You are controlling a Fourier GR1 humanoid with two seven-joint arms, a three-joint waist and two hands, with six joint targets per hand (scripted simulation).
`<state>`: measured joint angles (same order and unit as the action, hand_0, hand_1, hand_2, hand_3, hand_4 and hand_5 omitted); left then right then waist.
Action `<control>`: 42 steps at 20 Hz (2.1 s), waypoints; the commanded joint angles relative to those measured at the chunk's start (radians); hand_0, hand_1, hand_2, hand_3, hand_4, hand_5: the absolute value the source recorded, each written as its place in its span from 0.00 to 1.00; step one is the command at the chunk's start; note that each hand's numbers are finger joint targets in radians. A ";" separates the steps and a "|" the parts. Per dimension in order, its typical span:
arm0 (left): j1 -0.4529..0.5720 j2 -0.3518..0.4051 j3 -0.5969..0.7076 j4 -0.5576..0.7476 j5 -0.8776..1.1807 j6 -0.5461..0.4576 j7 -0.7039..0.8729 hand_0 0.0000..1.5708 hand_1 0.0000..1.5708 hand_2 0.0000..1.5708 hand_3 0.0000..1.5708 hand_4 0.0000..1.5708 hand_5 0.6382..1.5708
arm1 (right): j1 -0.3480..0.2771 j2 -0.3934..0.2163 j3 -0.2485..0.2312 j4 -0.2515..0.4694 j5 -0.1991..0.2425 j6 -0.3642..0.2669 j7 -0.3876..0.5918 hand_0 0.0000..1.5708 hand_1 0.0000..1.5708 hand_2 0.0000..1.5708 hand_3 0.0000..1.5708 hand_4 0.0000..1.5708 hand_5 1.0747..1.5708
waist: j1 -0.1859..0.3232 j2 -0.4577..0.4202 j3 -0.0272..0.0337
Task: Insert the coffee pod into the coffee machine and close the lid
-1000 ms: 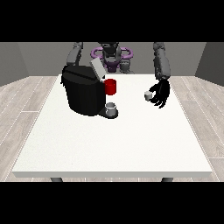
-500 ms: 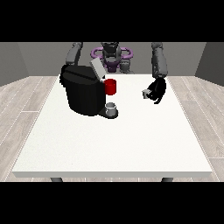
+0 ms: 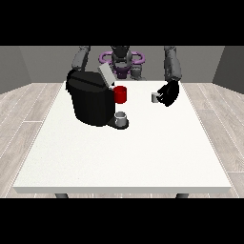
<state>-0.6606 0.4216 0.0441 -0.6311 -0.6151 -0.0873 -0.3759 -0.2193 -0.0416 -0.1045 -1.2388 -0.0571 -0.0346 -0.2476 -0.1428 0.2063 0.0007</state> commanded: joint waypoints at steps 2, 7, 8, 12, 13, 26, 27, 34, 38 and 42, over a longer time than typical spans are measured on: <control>-0.036 -0.036 -0.014 -0.023 0.001 -0.082 0.060 0.96 0.96 0.91 0.83 0.36 1.00 | 0.010 0.013 0.006 0.072 0.017 -0.023 -0.007 0.00 0.00 0.00 0.00 0.18 1.00 | 0.026 -0.081 -0.0005; -0.068 -0.070 0.010 -0.045 0.019 -0.068 0.067 0.91 0.91 0.90 0.85 0.37 1.00 | -0.021 -0.042 -0.015 0.091 0.000 0.031 -0.017 0.00 0.00 0.00 0.00 0.15 1.00 | 0.023 -0.076 -0.0006; -0.086 -0.026 0.031 -0.039 0.040 -0.132 0.064 0.87 0.87 0.88 0.84 0.36 1.00 | 0.018 -0.003 0.007 0.083 0.016 -0.001 -0.026 0.00 0.00 0.00 0.00 0.14 1.00 | 0.017 -0.097 -0.0006; -0.101 -0.080 0.018 -0.091 0.039 -0.158 0.175 0.76 0.76 0.80 0.83 0.36 1.00 | -0.011 -0.052 -0.031 0.136 -0.006 0.029 -0.009 0.00 0.00 0.00 0.00 0.19 1.00 | 0.047 -0.144 -0.0005; -0.082 -0.082 0.024 -0.084 0.033 -0.130 0.158 0.76 0.76 0.80 0.83 0.36 1.00 | 0.034 -0.017 0.003 0.098 0.010 0.015 -0.031 0.00 0.00 0.00 0.00 0.16 1.00 | 0.018 -0.144 -0.0007; -0.241 -0.216 0.030 -0.208 0.084 -0.208 0.380 0.89 0.89 0.91 0.87 0.42 1.00 | -0.018 -0.084 -0.056 0.175 -0.040 0.070 -0.007 0.00 0.00 0.00 0.00 0.12 1.00 | 0.024 -0.174 -0.0004; -0.249 -0.208 0.047 -0.204 0.085 -0.189 0.393 0.86 0.86 0.91 0.89 0.42 1.00 | 0.020 -0.064 -0.033 0.173 -0.014 0.062 -0.071 0.00 0.00 0.00 0.00 0.14 1.00 | 0.006 -0.157 -0.0004; -0.338 -0.198 0.095 -0.156 0.101 -0.153 0.425 0.86 0.86 0.90 0.86 0.38 1.00 | -0.082 -0.096 -0.046 0.137 -0.053 0.107 -0.023 0.00 0.00 0.00 0.00 0.01 1.00 | -0.048 -0.053 -0.0005; -0.388 -0.108 0.143 -0.122 0.097 -0.118 0.396 0.94 0.94 0.94 0.86 0.41 1.00 | -0.092 -0.082 -0.007 0.102 -0.033 0.126 -0.066 0.00 0.00 0.00 0.00 0.00 1.00 | -0.087 0.017 -0.0007; -0.423 -0.105 0.156 -0.132 0.108 -0.108 0.422 0.89 0.89 0.92 0.90 0.39 1.00 | -0.058 -0.105 -0.003 0.166 -0.029 0.203 -0.172 0.00 0.00 0.00 0.00 0.04 1.00 | -0.080 0.040 -0.0001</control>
<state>-1.0379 0.3008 0.1756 -0.7619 -0.5163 -0.2156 0.0183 -0.2851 -0.1302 -0.1082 -1.1080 -0.0875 0.1219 -0.3506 -0.2175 0.2169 0.0000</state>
